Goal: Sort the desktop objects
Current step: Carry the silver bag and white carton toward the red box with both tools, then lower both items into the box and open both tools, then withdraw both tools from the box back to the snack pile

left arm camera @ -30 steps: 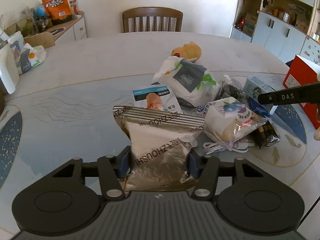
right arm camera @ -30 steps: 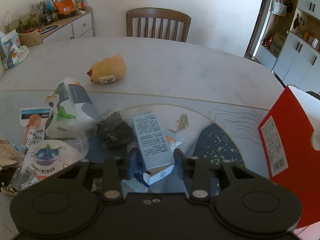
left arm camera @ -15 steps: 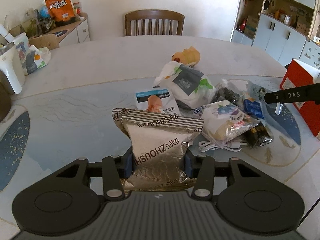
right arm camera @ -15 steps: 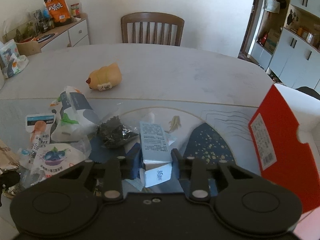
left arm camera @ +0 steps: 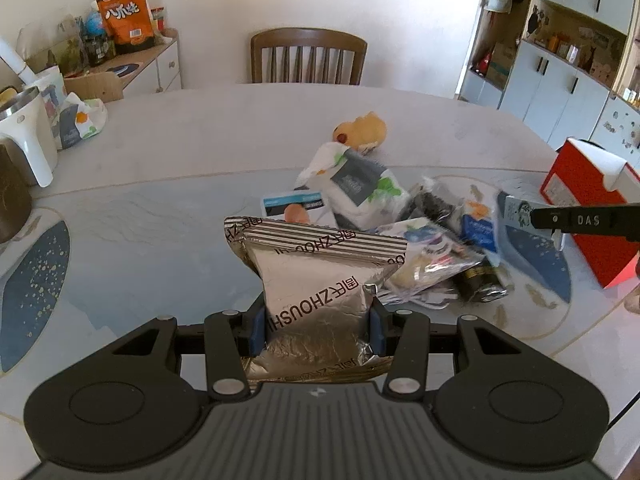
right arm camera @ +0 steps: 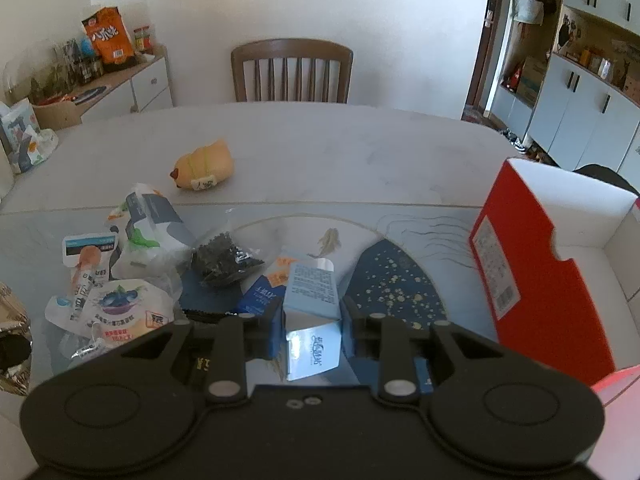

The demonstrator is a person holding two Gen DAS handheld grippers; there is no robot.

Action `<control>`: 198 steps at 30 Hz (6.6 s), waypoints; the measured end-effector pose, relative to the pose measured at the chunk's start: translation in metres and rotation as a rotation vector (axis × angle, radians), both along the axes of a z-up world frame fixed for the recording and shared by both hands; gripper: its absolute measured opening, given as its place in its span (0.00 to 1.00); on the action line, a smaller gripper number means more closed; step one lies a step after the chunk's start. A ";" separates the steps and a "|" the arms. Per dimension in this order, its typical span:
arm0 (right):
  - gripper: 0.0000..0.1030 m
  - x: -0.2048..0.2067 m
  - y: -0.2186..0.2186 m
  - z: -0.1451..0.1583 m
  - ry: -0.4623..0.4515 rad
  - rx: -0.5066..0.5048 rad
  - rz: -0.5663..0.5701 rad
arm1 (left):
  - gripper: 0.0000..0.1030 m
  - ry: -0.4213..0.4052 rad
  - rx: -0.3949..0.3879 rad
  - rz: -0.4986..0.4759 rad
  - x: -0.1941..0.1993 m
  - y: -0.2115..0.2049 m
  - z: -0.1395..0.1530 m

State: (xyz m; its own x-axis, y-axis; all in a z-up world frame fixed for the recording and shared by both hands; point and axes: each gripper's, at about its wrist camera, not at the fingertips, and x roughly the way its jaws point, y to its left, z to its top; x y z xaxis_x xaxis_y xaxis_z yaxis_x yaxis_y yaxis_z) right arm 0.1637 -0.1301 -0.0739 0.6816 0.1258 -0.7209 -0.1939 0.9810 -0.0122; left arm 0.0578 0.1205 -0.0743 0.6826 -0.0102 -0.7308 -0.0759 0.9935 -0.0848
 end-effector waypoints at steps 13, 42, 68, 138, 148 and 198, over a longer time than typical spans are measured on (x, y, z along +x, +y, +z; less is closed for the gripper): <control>0.26 -0.029 -0.037 0.045 -0.086 0.071 -0.008 | 0.45 -0.042 -0.018 -0.108 0.004 -0.040 0.043; 0.26 -0.024 -0.202 0.079 -0.177 0.048 -0.157 | 0.45 -0.115 0.017 -0.431 0.081 -0.221 0.092; 0.26 0.017 -0.295 0.034 -0.095 0.008 -0.200 | 0.45 -0.027 0.103 -0.656 0.170 -0.374 0.071; 0.47 0.056 -0.318 -0.014 0.168 -0.040 -0.067 | 0.70 0.368 0.114 -0.736 0.250 -0.426 0.006; 0.55 0.044 -0.317 0.006 0.121 0.007 -0.045 | 0.70 0.251 0.061 -0.693 0.232 -0.418 0.030; 0.77 -0.021 -0.142 0.054 -0.019 0.085 -0.041 | 0.99 -0.065 -0.091 -0.452 0.106 -0.177 0.089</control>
